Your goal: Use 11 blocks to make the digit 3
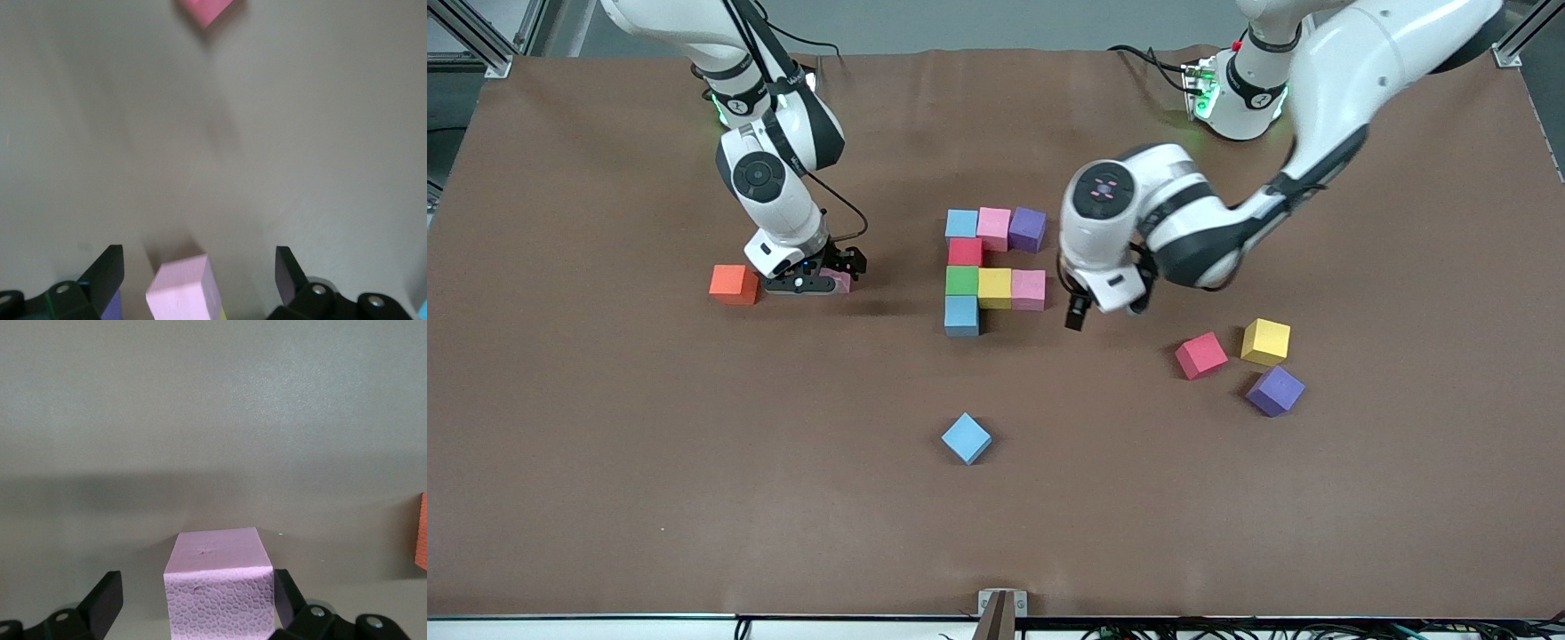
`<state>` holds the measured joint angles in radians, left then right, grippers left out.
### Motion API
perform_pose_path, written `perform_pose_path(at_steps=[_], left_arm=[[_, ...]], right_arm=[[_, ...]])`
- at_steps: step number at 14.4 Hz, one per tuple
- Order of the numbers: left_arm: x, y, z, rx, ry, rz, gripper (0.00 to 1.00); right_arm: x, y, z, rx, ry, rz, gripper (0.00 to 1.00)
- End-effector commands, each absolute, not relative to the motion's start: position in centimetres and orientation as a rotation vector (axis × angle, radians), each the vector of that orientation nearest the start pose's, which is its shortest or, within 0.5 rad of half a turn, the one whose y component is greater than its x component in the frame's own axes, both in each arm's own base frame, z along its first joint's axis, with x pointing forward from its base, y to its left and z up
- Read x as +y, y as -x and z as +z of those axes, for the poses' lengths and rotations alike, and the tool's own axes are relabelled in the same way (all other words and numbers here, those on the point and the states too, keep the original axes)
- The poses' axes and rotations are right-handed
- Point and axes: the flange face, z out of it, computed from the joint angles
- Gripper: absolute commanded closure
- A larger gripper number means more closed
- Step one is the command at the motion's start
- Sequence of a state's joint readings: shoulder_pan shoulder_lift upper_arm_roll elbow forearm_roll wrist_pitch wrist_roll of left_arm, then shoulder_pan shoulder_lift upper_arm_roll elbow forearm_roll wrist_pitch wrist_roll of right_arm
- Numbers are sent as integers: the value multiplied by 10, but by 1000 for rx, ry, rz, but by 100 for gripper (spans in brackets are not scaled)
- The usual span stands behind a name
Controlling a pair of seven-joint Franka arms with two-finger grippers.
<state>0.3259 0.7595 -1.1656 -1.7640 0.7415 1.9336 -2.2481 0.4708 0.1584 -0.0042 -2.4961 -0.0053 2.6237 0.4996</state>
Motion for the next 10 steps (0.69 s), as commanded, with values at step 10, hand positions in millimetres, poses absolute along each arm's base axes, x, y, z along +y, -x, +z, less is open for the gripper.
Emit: perform_pose_path(at_steps=[10], left_arm=[[-178, -588, 307, -926, 2869, 9, 0]], right_arm=[[203, -408, 236, -12, 3177, 26, 0]])
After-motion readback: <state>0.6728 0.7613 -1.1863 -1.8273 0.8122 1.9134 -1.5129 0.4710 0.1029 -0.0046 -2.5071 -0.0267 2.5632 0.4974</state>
